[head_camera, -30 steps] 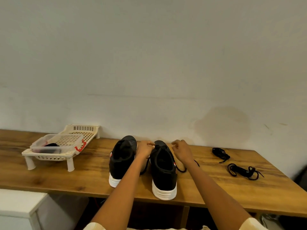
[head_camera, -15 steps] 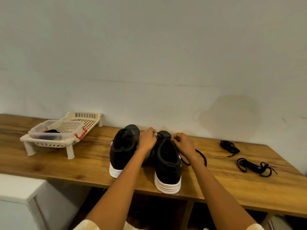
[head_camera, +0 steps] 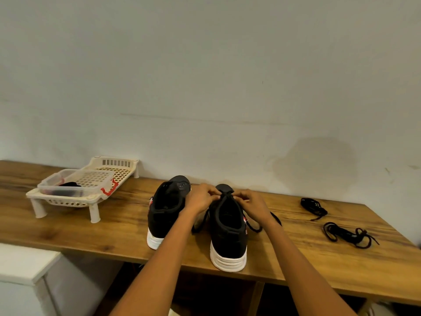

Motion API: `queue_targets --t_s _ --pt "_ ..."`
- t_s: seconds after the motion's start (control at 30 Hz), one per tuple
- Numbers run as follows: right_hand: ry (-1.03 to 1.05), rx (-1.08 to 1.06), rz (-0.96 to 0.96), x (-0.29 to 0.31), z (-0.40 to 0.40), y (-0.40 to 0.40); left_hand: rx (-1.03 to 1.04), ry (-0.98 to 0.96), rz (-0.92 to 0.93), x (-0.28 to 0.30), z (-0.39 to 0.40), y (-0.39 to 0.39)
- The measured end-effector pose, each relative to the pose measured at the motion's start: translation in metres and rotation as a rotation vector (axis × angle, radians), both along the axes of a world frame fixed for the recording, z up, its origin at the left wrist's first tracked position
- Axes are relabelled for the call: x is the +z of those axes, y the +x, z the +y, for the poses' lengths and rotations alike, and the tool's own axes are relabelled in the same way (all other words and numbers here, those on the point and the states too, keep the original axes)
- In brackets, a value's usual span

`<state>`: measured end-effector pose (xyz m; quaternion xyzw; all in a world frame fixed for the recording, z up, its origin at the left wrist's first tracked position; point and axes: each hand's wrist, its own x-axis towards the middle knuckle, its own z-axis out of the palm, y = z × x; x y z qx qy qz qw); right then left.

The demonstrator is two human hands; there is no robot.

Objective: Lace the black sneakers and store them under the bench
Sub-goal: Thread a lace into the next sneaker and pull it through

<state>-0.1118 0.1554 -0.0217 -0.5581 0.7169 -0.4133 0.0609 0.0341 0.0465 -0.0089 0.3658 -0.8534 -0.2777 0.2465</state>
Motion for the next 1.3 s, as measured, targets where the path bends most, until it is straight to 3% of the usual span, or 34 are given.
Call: queue_targets --t_s 0.1,0.27,0.4,0.53,0.63,0.9,1.0,1.13,1.2,1.3 --pt "0.045 0.014 0.064 0.004 0.004 0.002 0.06 -0.084 -0.017 -0.001 0.003 -0.001" --pt "0.135 -0.206 0.26 0.005 -0.008 0.01 -0.007 -0.085 -0.077 0.002 0.001 -0.004" --pt "0.067 -0.265 0.136 -0.001 -0.007 0.007 -0.029 0.014 -0.026 -0.002 0.0 -0.002" --pt "0.022 -0.177 0.05 -0.004 -0.003 0.002 -0.058 0.195 0.067 -0.004 -0.005 0.001" --pt "0.03 -0.109 0.069 -0.003 0.0 0.001 -0.021 0.153 0.106 -0.006 -0.004 0.001" --pt "0.009 -0.222 -0.001 -0.004 -0.004 0.005 0.094 0.051 0.128 -0.006 0.002 -0.001" --pt "-0.082 -0.149 -0.129 -0.002 0.002 0.008 0.077 0.128 0.231 -0.004 0.004 0.002" --pt "-0.055 0.031 -0.251 0.001 0.013 0.01 -0.095 0.293 0.215 0.003 0.007 0.008" --pt "-0.031 0.037 -0.237 0.001 0.013 0.007 -0.137 0.323 0.214 0.005 0.01 0.01" --pt "0.026 0.011 -0.073 0.004 0.011 0.007 -0.057 0.186 0.132 0.002 0.011 0.006"
